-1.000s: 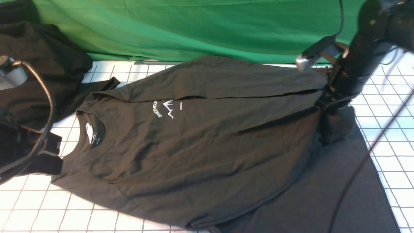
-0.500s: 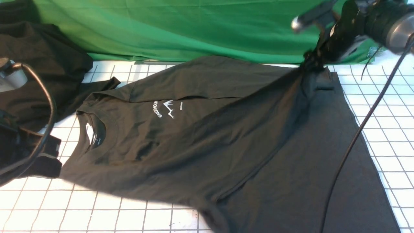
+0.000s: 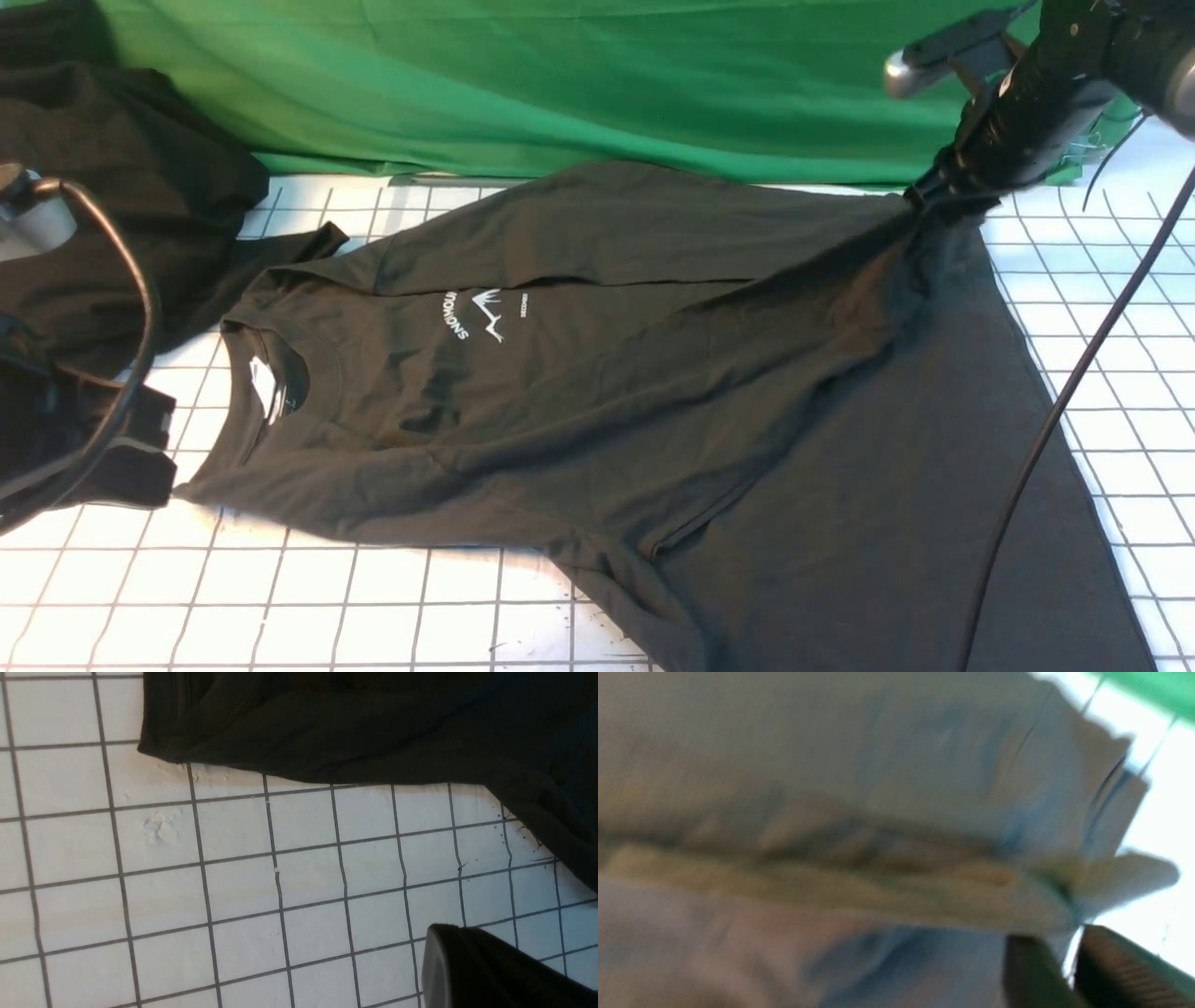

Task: Fold a long-sleeved shirt over a white checkered tablecloth.
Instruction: 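Grab the side of the black shirt and fold it inward, then adjust the sleeve of the black T-shirt lying on the table with the right gripper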

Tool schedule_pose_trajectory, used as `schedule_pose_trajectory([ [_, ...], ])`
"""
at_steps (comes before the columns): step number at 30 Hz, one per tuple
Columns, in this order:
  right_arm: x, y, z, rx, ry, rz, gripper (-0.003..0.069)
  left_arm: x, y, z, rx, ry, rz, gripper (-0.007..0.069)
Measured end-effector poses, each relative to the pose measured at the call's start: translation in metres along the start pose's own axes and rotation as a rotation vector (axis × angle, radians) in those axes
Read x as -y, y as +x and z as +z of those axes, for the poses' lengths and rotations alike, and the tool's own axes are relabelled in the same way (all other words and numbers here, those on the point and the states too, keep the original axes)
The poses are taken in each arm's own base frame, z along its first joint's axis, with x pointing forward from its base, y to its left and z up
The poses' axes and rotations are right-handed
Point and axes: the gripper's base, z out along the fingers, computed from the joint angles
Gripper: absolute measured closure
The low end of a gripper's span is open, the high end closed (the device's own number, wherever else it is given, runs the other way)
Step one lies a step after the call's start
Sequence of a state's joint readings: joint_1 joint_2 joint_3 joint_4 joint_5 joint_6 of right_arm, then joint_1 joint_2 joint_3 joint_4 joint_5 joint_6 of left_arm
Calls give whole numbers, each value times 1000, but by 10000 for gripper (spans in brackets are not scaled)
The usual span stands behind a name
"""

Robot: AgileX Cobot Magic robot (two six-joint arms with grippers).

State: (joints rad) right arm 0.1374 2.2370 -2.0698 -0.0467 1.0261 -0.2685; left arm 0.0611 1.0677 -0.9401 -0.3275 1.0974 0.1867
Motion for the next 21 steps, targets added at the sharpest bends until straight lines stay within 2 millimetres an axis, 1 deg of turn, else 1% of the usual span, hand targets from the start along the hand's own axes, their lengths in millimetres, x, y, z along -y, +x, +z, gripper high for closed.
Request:
schedule_pose_trajectory([
  [2, -3, 7, 1, -71, -33, 10, 637, 0, 0, 0, 0, 0, 0, 620],
  [3, -2, 7, 0, -75, -36, 11, 639, 0, 0, 0, 0, 0, 0, 620],
  [5, -5, 9, -8, -102, -71, 7, 654, 0, 0, 0, 0, 0, 0, 620],
  [9, -9, 6, -40, -70, -120, 21, 659, 0, 0, 0, 0, -1, 0, 620],
  [12, -8, 3, -70, -14, -115, 27, 659, 0, 0, 0, 0, -1, 0, 620],
  [14, -7, 2, -81, 6, -109, 39, 655, 0, 0, 0, -5, 0, 0, 620],
  [15, -7, 2, -82, 8, -107, 46, 646, 0, 1, 0, -10, 1, 0, 620],
  [17, -5, 3, -79, 4, -101, 67, 596, 0, 3, 0, -28, -1, 3, 620],
  [18, -3, 2, -73, 14, -96, 86, 543, 0, 3, 0, -35, -1, 3, 620],
  [19, -2, 1, -68, 20, -94, 106, 510, 0, 4, 0, -39, -1, 4, 620],
  [21, 4, -1, -51, 43, -85, 164, 412, 0, 4, 0, -43, -2, 5, 620],
])
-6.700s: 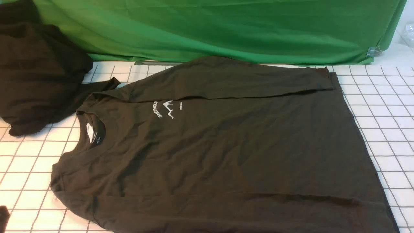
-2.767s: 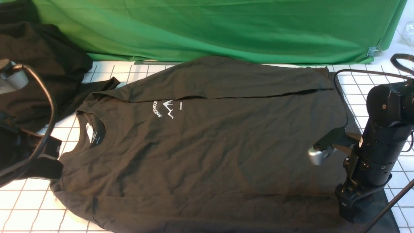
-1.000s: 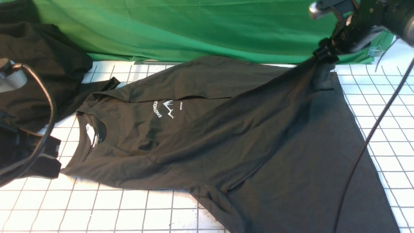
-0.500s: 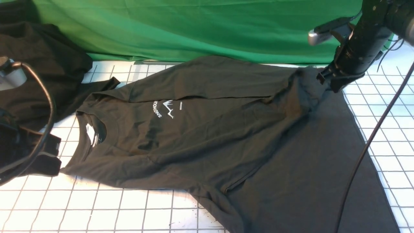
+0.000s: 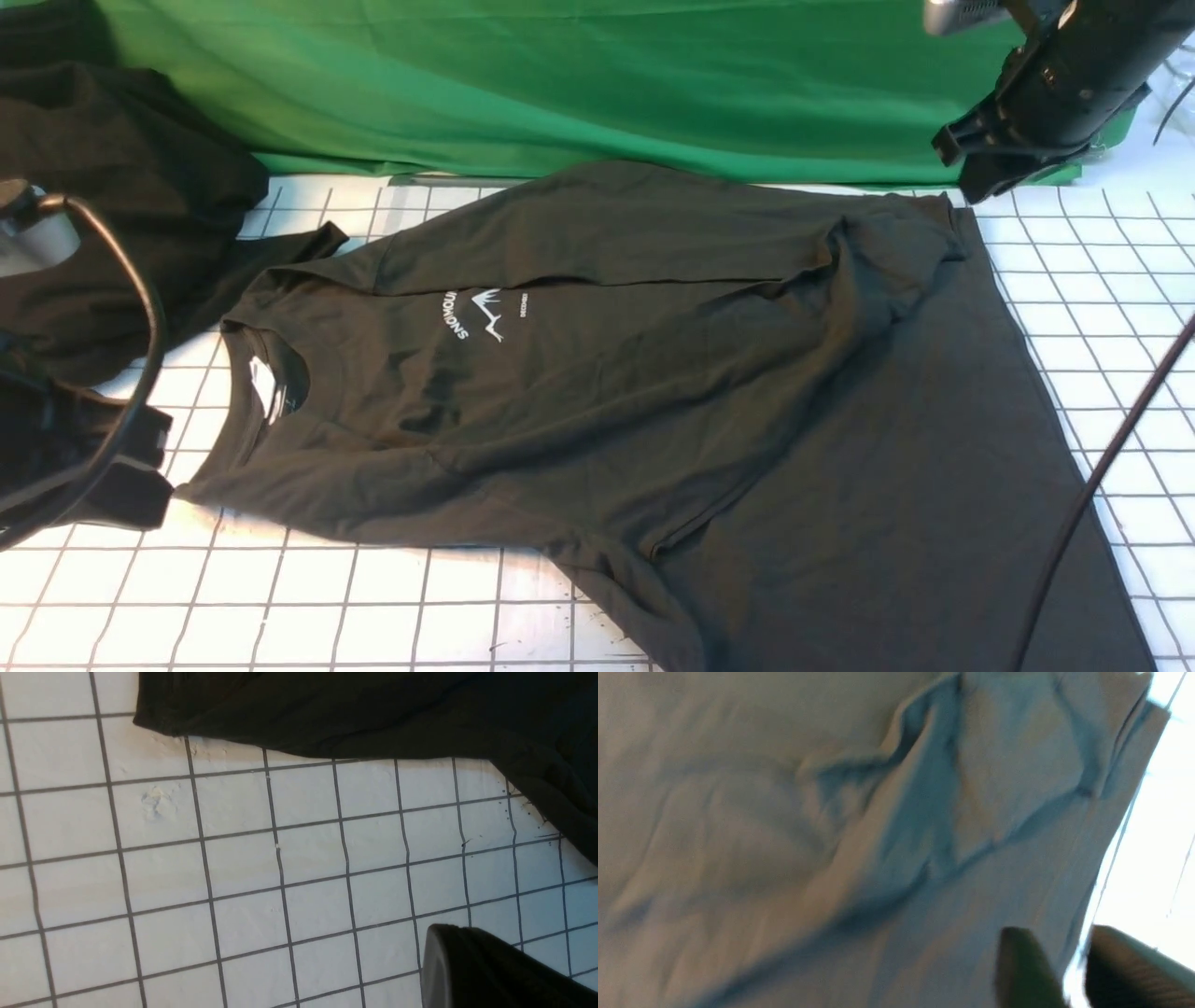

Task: Fold a long-sleeved shirt over a white checkered tablecloth.
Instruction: 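Adjust the sleeve of the black T-shirt lying on the table with the right gripper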

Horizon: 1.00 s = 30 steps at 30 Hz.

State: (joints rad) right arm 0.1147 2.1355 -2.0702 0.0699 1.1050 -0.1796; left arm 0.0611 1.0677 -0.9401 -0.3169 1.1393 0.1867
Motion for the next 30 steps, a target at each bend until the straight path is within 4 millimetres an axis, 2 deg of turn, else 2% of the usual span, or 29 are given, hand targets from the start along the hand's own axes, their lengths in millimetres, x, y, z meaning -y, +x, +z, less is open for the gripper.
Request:
schedule_pose_trajectory([
  [2, 9, -1, 20, 28, 7, 68, 326, 0, 0, 0, -3, 0, 0, 620],
  [7, 29, 5, 73, 38, 26, 150, 279, 0, 0, 0, -3, 0, -1, 620],
  [12, 28, 7, 101, 64, -3, 200, 274, 0, 0, 0, -2, 0, -2, 620],
  [20, 25, 15, 127, 36, -37, 236, 280, -2, 0, 0, 2, -20, 5, 620],
  [23, 24, 20, 136, 2, -41, 237, 298, -2, 0, 0, 1, -21, 6, 620],
  [26, 24, 20, 137, 1, -41, 238, 333, -2, 0, 0, 3, -24, 7, 620],
  [28, 24, 20, 137, 2, -41, 236, 382, -2, -1, 0, 7, -25, 7, 620],
  [30, 24, 20, 137, 0, -43, 232, 549, -2, -2, 0, 16, -26, 6, 620],
])
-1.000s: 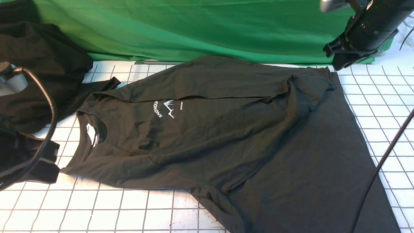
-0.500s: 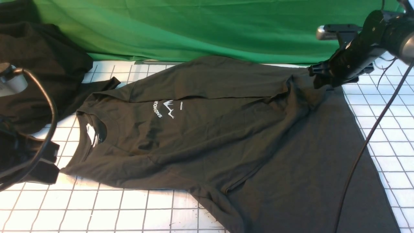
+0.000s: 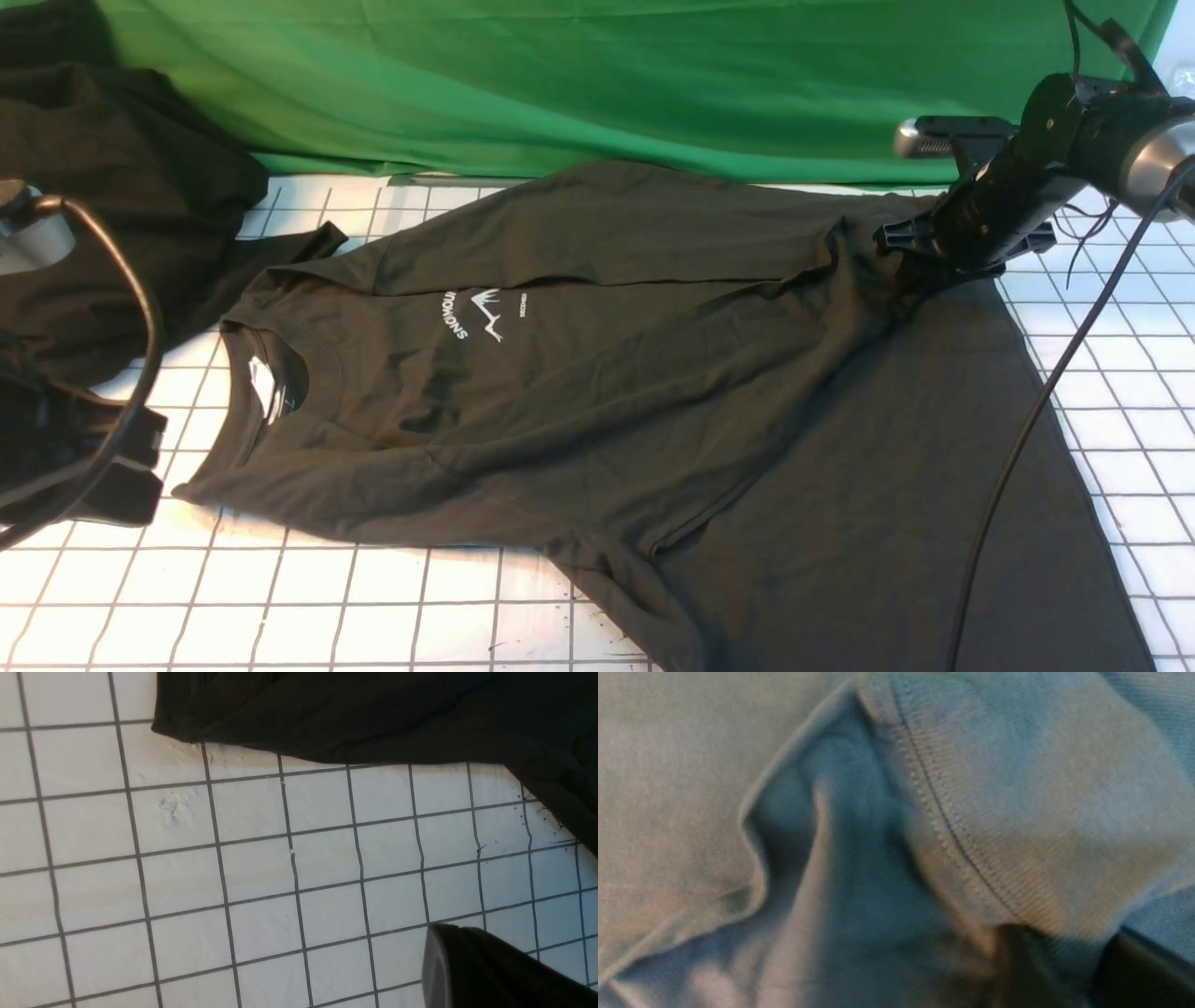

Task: Fold a long-sleeved shirt over a white checkered tablecloth.
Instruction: 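Adjust the sleeve of the black T-shirt lying on the table with the right gripper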

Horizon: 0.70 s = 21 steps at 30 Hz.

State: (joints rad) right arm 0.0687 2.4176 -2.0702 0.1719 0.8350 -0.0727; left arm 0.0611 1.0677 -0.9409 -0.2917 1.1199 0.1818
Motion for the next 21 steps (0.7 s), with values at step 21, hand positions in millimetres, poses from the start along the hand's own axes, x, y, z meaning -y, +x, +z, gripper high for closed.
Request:
schedule_pose_trajectory([
  [21, -2, 19, -73, -273, 58, -148, 624, 0, 3, 0, -32, -2, 2, 620],
])
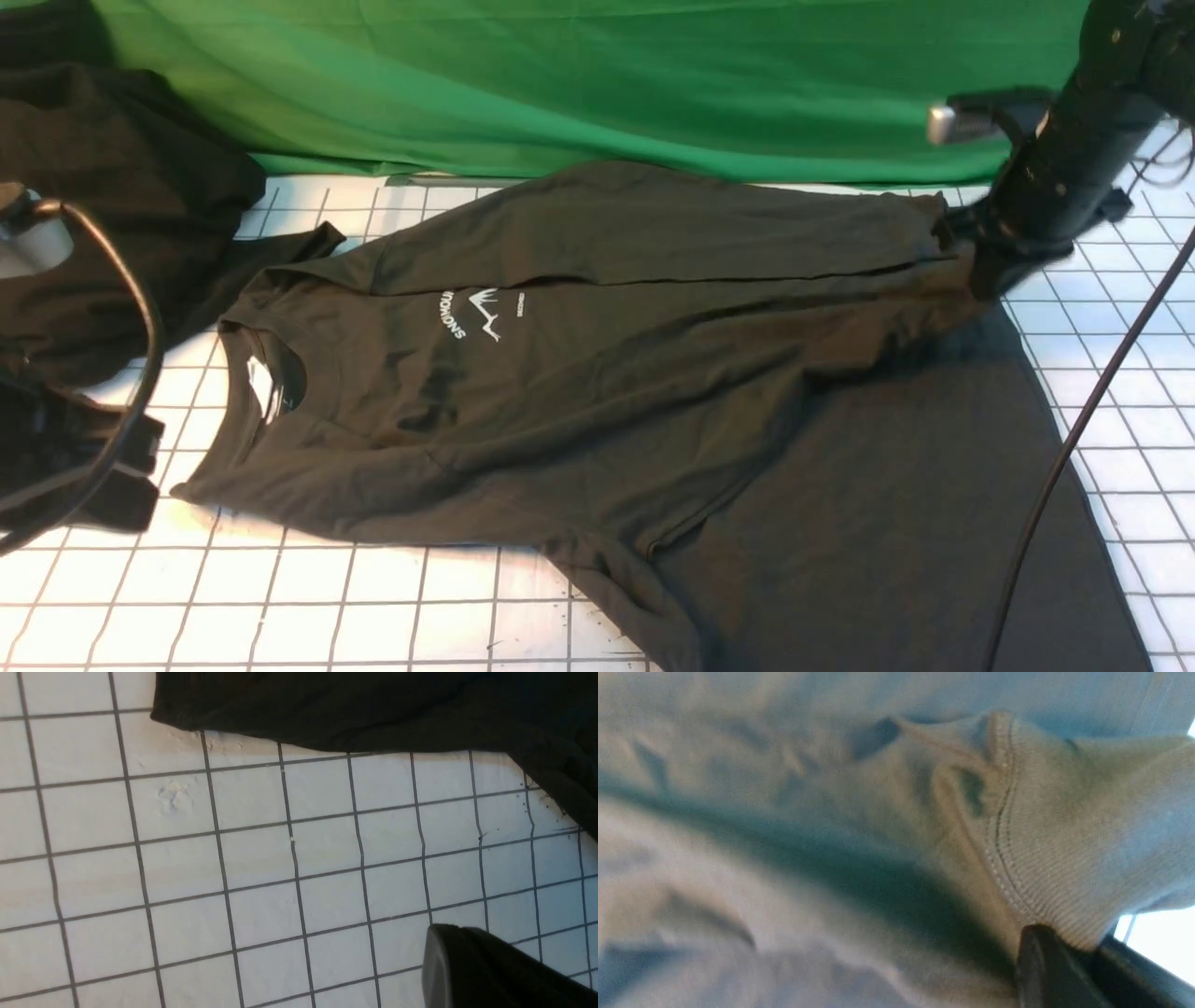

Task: Fold a long-sleeved shirt over a white checkered tablecloth.
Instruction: 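Adjust the sleeve of the black T-shirt lying on the table with the right gripper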

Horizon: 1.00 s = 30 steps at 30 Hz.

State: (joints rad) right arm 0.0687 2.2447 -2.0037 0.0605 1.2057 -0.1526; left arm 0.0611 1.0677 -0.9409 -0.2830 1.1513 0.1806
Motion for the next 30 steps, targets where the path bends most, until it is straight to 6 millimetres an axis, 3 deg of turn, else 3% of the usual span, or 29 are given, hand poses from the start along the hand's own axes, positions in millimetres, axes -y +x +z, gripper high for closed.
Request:
schedule_pose_trajectory([
  [4, 4, 24, 7, -90, 64, -2, 624, 0, 2, -2, -1, -2, 4, 620],
  [8, 8, 24, 10, -57, 107, 3, 591, 1, 3, -6, 21, -5, 9, 620],
  [11, 9, 22, 11, -30, 118, 1, 463, 2, 4, -7, 30, -7, 11, 620],
  [12, 8, 23, 11, -39, 120, -2, 322, 2, 4, -8, 34, -7, 12, 620],
  [17, 10, 29, 5, -109, 138, -2, 109, 3, 6, -11, 43, -7, 15, 620],
  [19, 10, 29, -1, -98, 142, 5, 95, 3, 6, -12, 45, -7, 16, 620],
  [20, 9, 28, -18, -63, 148, 11, 95, 3, 6, -12, 45, -7, 16, 620],
  [24, 8, 24, -52, 30, 163, 17, 120, 3, 6, -12, 45, -6, 15, 620],
  [25, 8, 17, -73, 130, 182, 13, 134, 3, 6, -12, 47, -3, 14, 620],
  [28, 8, 1, -94, 301, 187, 11, 141, 4, 5, -12, 52, 0, 11, 620],
  [30, 7, -14, -96, 403, 166, 17, 144, 4, 5, -12, 57, 0, 11, 620],
])
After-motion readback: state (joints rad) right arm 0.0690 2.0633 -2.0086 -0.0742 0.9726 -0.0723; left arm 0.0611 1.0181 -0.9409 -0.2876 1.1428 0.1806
